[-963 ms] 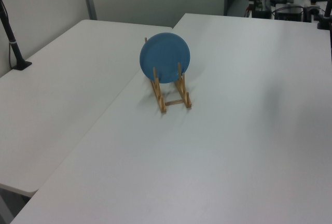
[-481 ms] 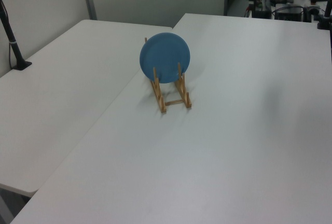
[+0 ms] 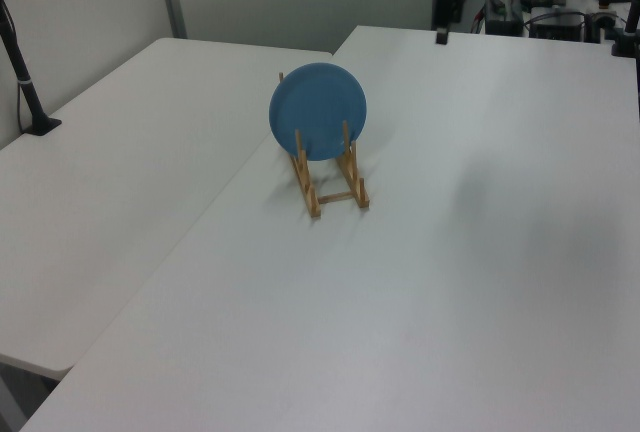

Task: Pick plate from plate rack
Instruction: 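Move the open gripper down toward the blue plate's rim in the rack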

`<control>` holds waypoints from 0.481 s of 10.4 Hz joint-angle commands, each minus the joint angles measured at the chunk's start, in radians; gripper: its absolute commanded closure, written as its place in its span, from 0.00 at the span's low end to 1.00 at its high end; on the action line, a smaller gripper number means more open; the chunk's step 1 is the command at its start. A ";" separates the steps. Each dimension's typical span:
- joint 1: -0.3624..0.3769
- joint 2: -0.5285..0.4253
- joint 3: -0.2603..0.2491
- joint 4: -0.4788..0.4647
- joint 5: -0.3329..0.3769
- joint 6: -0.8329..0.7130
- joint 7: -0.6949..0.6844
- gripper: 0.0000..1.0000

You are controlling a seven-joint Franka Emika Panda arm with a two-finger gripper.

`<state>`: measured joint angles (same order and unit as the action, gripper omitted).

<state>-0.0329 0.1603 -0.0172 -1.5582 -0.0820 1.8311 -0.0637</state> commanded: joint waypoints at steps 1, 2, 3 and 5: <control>0.043 0.054 -0.006 0.018 -0.015 0.153 0.045 0.00; 0.091 0.083 -0.007 0.018 -0.062 0.207 0.105 0.00; 0.114 0.122 -0.006 0.029 -0.137 0.268 0.207 0.00; 0.142 0.209 -0.006 0.073 -0.264 0.399 0.430 0.07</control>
<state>0.0873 0.2899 -0.0152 -1.5418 -0.2575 2.1353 0.2097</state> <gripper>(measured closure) 0.009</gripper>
